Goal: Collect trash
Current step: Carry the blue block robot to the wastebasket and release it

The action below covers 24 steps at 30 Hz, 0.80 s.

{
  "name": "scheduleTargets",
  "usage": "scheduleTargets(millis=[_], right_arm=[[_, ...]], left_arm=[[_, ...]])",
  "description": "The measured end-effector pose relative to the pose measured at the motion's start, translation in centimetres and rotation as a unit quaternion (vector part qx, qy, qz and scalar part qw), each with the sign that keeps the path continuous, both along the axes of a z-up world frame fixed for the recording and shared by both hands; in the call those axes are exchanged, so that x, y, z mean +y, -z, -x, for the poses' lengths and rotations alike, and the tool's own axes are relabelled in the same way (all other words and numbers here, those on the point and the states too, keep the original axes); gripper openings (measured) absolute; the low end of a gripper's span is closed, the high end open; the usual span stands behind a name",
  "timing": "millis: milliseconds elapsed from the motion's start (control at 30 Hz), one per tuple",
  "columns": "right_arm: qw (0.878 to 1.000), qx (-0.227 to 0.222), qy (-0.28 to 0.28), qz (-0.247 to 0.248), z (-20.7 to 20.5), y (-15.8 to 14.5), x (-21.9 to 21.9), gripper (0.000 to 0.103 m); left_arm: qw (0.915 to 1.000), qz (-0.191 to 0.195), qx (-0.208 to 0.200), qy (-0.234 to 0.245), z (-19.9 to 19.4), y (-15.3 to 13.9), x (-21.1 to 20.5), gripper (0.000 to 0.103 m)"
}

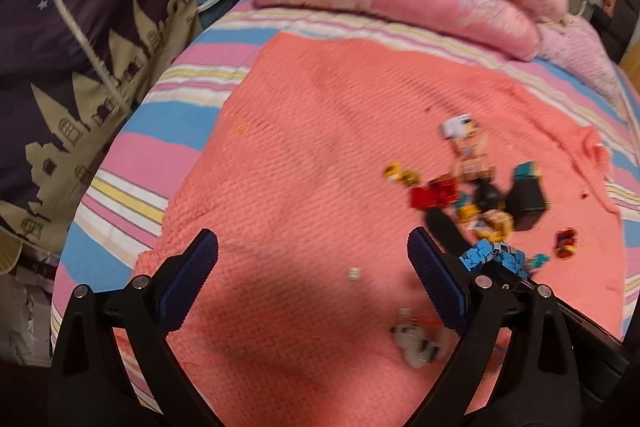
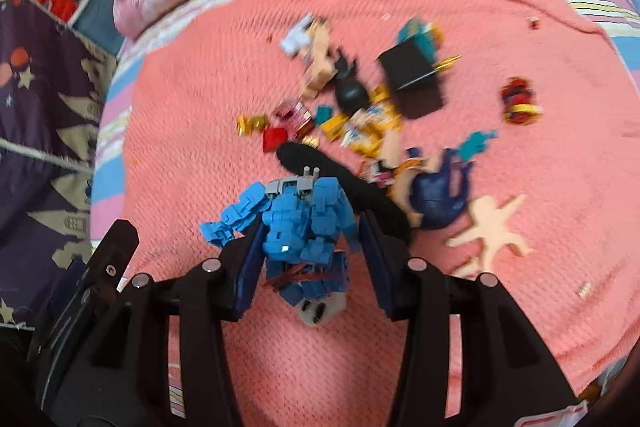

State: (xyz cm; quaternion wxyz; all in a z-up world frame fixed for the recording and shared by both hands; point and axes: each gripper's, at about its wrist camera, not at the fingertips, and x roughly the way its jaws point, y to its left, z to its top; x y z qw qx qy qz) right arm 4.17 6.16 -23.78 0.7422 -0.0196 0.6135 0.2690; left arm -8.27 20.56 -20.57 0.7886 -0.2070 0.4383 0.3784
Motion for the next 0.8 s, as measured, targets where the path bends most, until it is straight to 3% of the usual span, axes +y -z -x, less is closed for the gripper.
scheduleTargets(millis=[167,367,467,567,800], right_arm=[[0.997,-0.023,0.066,-0.020,-0.2,-3.2,-5.9,0.044],[0.981,-0.054,0.184,-0.022,0.7,-6.1,-16.6,0.045],[0.963,-0.066,0.260,-0.017,2.2,-7.1,-24.3,0.045],[0.941,-0.068,0.330,-0.010,4.1,-7.6,-31.2,0.045],[0.878,-0.061,0.474,0.022,10.2,-6.6,-45.9,0.045]], left_arm=[[0.9981,-0.009,-0.026,0.056,-1.3,-2.8,-4.4,0.093],[0.9837,-0.009,-0.055,0.171,-3.9,-5.4,-14.0,0.093],[0.9674,-0.009,-0.066,0.244,-5.2,-6.4,-20.3,0.093],[0.9458,-0.003,-0.068,0.317,-5.8,-7.0,-27.1,0.093],[0.8815,0.003,-0.061,0.468,-5.5,-6.2,-43.0,0.093]])
